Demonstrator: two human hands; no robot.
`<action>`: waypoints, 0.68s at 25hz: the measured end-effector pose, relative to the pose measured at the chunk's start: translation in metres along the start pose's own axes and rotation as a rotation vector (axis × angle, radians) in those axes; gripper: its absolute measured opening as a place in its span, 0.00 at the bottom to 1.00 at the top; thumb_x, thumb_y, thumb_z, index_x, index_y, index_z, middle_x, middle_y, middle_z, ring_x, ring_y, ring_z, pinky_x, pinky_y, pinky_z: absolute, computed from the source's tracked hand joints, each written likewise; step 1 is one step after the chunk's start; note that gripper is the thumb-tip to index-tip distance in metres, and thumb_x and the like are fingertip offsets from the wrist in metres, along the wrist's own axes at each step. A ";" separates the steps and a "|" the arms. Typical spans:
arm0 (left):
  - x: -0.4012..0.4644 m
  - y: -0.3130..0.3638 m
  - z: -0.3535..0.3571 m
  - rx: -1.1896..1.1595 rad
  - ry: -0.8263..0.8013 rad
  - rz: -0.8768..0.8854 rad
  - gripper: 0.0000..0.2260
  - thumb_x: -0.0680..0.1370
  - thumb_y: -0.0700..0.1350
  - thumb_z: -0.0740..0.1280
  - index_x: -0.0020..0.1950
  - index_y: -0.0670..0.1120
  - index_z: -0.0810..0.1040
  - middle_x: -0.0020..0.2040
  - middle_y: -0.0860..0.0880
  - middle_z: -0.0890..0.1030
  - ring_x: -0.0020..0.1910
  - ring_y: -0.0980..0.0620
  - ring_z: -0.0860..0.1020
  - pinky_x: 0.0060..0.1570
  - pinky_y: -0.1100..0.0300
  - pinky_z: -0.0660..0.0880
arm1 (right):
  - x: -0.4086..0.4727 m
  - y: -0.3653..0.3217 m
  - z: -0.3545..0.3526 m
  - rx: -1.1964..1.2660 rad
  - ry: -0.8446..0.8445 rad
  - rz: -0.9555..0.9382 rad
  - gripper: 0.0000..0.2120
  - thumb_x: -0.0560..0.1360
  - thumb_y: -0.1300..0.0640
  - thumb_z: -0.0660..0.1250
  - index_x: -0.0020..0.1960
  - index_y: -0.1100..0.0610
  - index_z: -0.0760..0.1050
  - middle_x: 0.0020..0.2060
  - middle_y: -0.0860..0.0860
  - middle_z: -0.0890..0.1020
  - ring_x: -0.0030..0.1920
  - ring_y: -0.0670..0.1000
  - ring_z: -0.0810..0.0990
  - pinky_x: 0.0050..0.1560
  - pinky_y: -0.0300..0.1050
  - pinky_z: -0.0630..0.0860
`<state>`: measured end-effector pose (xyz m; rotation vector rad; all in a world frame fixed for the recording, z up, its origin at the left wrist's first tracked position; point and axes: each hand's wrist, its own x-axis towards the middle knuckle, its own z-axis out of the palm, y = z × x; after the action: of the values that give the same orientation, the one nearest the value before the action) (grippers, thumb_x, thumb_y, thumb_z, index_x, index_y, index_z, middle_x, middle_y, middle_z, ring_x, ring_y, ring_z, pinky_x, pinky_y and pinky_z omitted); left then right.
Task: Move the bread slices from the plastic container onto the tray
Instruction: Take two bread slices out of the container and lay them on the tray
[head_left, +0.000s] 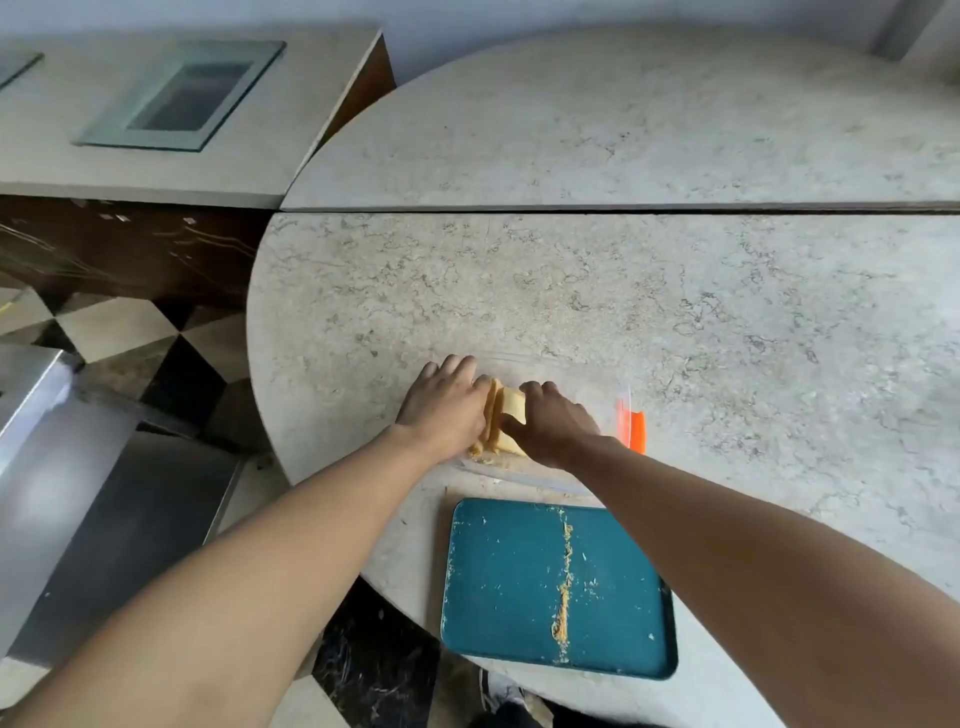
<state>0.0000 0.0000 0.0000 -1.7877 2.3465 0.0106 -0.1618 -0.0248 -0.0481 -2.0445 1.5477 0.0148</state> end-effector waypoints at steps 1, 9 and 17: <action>0.005 0.001 0.001 0.031 -0.020 0.005 0.18 0.78 0.47 0.62 0.67 0.45 0.74 0.62 0.44 0.74 0.62 0.43 0.71 0.59 0.49 0.68 | 0.003 -0.001 0.000 0.023 -0.010 0.026 0.31 0.78 0.36 0.59 0.72 0.56 0.64 0.67 0.57 0.73 0.60 0.61 0.78 0.47 0.53 0.72; 0.031 0.016 0.002 0.155 -0.123 -0.047 0.16 0.77 0.48 0.60 0.61 0.44 0.78 0.60 0.44 0.76 0.61 0.43 0.70 0.59 0.48 0.65 | 0.012 0.001 0.007 0.121 -0.085 0.071 0.34 0.75 0.33 0.62 0.71 0.56 0.64 0.61 0.58 0.79 0.56 0.61 0.80 0.48 0.54 0.77; 0.045 0.019 0.004 0.142 -0.102 -0.025 0.14 0.78 0.48 0.61 0.57 0.44 0.81 0.57 0.45 0.80 0.59 0.43 0.72 0.58 0.51 0.67 | 0.013 0.000 0.000 0.194 -0.085 0.105 0.26 0.76 0.39 0.61 0.64 0.58 0.67 0.52 0.58 0.82 0.48 0.60 0.81 0.39 0.51 0.76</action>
<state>-0.0293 -0.0376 -0.0128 -1.7074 2.1968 -0.0656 -0.1575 -0.0362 -0.0526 -1.7892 1.5394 -0.0079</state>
